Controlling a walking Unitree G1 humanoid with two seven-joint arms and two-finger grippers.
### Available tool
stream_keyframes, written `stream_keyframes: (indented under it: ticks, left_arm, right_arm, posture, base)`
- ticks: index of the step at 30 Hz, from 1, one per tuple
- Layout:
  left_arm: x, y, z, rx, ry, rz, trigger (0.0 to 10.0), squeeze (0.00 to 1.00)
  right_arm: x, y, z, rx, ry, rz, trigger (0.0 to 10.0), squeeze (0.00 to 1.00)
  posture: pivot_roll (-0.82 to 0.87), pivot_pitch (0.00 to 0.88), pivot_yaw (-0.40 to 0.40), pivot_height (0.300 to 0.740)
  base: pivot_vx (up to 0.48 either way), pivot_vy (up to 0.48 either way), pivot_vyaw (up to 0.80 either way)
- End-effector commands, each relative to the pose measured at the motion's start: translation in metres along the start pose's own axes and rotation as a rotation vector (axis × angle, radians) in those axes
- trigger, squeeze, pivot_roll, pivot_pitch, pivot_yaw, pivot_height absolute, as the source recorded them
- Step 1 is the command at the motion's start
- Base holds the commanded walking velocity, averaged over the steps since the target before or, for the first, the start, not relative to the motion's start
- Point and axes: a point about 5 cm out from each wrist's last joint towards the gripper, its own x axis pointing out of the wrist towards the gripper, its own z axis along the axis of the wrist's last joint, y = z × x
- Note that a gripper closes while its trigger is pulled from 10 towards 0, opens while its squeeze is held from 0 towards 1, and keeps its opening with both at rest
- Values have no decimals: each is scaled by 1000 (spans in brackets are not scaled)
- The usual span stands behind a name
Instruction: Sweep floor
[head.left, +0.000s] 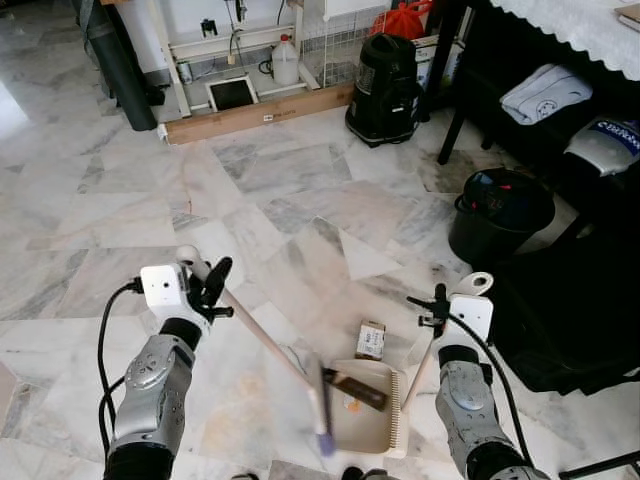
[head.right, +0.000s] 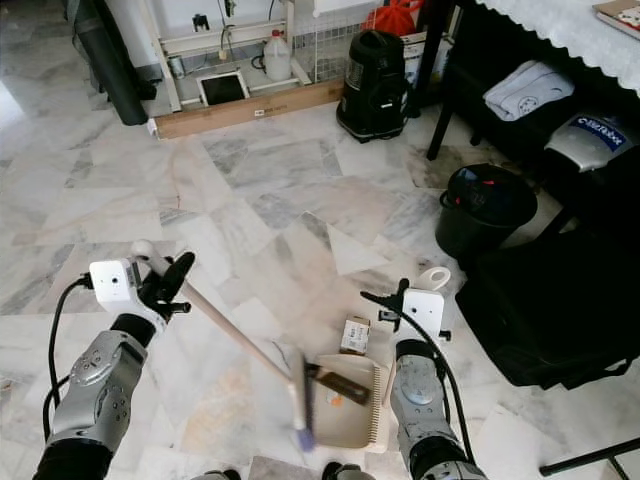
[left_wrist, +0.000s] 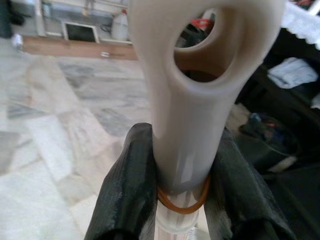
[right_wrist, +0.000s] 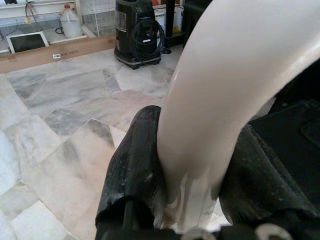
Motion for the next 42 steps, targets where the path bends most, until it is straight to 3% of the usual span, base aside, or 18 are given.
stream_keyframes:
  ticks: [1,8,13,17,22,36,42]
  left_arm:
    - [1,1,16,11,-40,-44,10000,0]
    - [2,-2,25,26,-48,-89,10000,0]
    - [3,6,44,145,-163,45,10000,0]
    - [0,11,57,217,-237,142,10000,0]
    - [-6,7,45,342,-188,113,10000,0]
    - [-10,2,32,383,-196,154,10000,0]
    - [-15,4,30,398,-197,182,10000,0]
  right_arm:
    - [-9,3,-16,-10,85,17,10000,0]
    - [-8,3,-16,-15,88,22,10000,0]
    - [-6,4,-13,-9,81,24,10000,0]
    - [-2,5,-7,68,66,9,10000,0]
    - [5,11,8,167,7,6,10000,0]
    - [14,20,38,193,-138,75,10000,0]
    - [14,18,42,192,-159,88,10000,0]
  posture:
    - [147,179,7,740]
    - [148,176,6,740]
    - [145,174,6,740]
    - [143,166,8,740]
    - [137,137,6,740]
    - [135,79,-3,740]
    - [137,69,-5,740]
  base:
    - [0,0,0]
    - [0,0,0]
    - [0,0,0]
    - [0,0,0]
    - [0,0,0]
    - [0,0,0]
    - [0,0,752]
